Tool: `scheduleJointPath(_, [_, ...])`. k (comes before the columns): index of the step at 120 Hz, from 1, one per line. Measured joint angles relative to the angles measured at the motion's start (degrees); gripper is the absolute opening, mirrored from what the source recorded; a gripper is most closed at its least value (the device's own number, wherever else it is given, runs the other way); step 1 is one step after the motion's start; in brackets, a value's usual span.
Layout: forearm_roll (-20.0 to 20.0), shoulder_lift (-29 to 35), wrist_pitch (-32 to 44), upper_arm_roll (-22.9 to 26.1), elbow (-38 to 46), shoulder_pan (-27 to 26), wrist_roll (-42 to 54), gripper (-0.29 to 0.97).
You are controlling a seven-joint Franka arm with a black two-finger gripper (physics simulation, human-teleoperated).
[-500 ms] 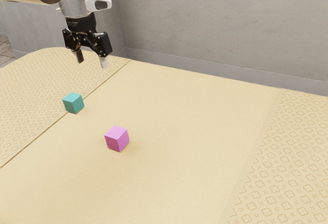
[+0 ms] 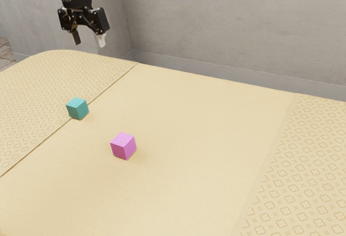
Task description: Pick up the blue block with one arm, and put the blue block on the pink block with one arm
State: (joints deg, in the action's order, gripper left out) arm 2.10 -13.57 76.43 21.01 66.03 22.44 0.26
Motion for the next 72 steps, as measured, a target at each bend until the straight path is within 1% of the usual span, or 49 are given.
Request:
scheduleJointPath(6, [0.1, 0.0, -0.3, -0.7, 0.0, -1.1, 0.0, 0.68])
scheduleJointPath(13, [0.0, 0.2, -0.6, -6.1, 0.0, -6.3, 0.2, 0.68])
scheduleJointPath(19, [-0.6, 0.6, -0.9, -12.2, 0.0, -11.4, 0.4, 0.68])
scheduleJointPath(23, [-1.1, 0.8, -1.1, -14.5, 0.0, -12.8, 0.5, 0.68])
scheduleJointPath(28, [-1.6, 0.8, -1.3, -15.9, 0.0, -13.6, 0.7, 0.68])
scheduleJointPath(46, [-3.0, 1.1, -1.8, -17.1, -0.4, -14.1, 1.1, 0.68])
scheduleJointPath(54, [-3.7, 7.0, -2.4, -16.6, -4.0, -13.5, 1.3, 0.68])
scheduleJointPath(59, [-4.0, 9.8, -2.9, -15.3, -4.8, -13.2, 1.4, 0.68])
scheduleJointPath(72, [-3.9, 12.5, -4.7, -13.7, -5.5, -14.9, 1.6, 0.68])
